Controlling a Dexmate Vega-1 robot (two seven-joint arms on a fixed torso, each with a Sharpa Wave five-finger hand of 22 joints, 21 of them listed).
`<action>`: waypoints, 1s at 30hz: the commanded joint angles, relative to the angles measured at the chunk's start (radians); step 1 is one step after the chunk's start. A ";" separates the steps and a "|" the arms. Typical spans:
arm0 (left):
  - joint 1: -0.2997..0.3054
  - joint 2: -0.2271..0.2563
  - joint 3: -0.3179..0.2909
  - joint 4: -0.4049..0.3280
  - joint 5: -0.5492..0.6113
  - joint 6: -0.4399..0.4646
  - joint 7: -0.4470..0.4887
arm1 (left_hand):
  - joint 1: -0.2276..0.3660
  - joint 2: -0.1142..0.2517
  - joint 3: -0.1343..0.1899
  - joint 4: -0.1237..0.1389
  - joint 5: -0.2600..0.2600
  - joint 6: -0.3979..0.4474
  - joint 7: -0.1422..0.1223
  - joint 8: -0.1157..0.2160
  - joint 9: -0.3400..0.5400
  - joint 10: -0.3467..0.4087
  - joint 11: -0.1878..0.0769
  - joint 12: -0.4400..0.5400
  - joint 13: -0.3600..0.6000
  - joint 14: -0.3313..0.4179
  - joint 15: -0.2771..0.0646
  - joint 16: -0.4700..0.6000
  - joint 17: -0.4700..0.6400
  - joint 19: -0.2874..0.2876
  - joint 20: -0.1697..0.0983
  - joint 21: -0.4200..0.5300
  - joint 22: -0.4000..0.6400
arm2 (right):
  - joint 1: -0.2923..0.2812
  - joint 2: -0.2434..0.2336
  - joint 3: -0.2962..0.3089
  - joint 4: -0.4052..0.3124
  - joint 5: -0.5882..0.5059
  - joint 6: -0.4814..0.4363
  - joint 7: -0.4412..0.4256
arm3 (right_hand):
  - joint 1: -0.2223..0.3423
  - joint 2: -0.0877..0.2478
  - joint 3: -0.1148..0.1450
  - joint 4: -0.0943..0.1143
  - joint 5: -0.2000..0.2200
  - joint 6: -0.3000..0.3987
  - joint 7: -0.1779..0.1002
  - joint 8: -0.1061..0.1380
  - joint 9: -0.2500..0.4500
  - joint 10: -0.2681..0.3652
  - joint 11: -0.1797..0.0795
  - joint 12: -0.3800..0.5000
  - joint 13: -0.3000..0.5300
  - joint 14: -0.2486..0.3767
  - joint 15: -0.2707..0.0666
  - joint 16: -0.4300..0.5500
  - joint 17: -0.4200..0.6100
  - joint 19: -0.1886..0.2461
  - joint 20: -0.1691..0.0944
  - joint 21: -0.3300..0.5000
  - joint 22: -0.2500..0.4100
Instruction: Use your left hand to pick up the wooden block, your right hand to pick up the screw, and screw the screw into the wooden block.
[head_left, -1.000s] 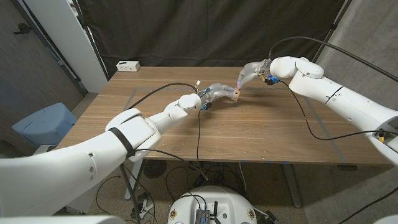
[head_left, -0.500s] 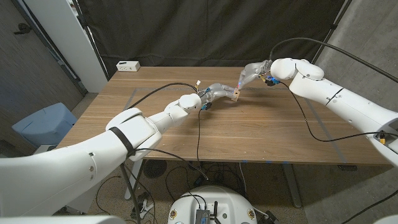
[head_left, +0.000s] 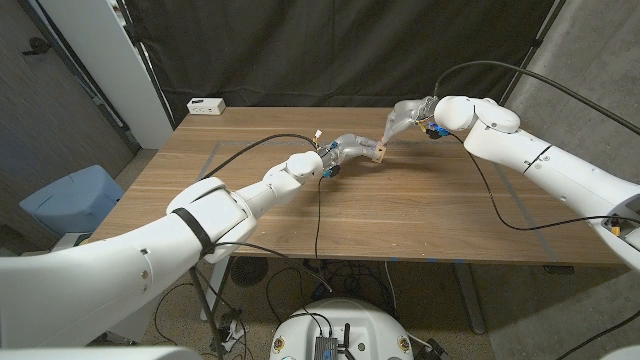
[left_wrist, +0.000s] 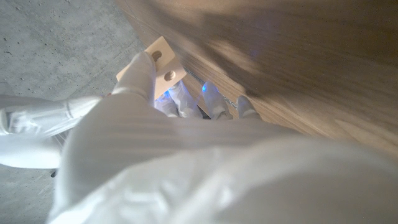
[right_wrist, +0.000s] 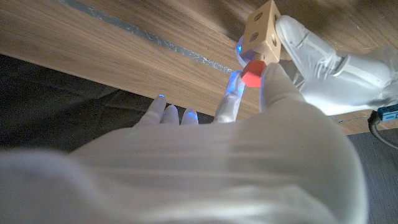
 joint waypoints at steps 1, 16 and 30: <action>0.038 0.040 -0.011 -0.099 0.008 0.036 0.007 | -0.011 0.023 0.023 0.013 0.008 0.011 -0.005 0.005 0.006 0.006 0.001 0.005 0.004 -0.001 -0.031 0.002 0.002 -0.005 0.005 0.007 0.003 | -0.004 0.006 -0.022 -0.017 -0.055 -0.028 -0.020 | -0.023 -0.006 -0.006 0.009 -0.003 0.027 0.004 0.013 -0.002 0.023 -0.002 0.009 0.002 0.015 -0.003 0.005 0.002 0.018 -0.006 0.004 0.002; 0.022 0.019 -0.014 -0.053 0.009 0.021 -0.001 | -0.010 0.024 0.025 0.012 0.009 0.010 -0.004 0.005 0.006 0.005 0.001 0.004 0.003 -0.002 -0.031 0.001 0.002 -0.005 0.005 0.007 0.003 | -0.001 0.003 -0.056 -0.038 -0.161 -0.048 0.009 | -0.140 -0.029 -0.055 0.050 -0.013 0.109 0.017 0.044 -0.013 0.075 -0.015 0.008 0.000 0.043 -0.008 0.007 0.006 0.027 -0.004 -0.003 0.002; 0.025 0.019 -0.015 -0.054 0.008 0.022 -0.006 | -0.007 0.026 0.027 0.011 0.009 0.010 -0.005 0.005 0.006 0.006 0.001 0.004 0.003 -0.001 -0.030 0.002 0.002 -0.005 0.005 0.007 0.003 | -0.037 0.019 -0.046 -0.058 -0.244 -0.097 -0.030 | -0.252 -0.050 -0.103 0.070 0.000 0.299 0.025 0.171 0.049 0.187 -0.060 0.015 -0.002 0.121 -0.043 0.023 0.006 0.068 -0.010 -0.001 0.003</action>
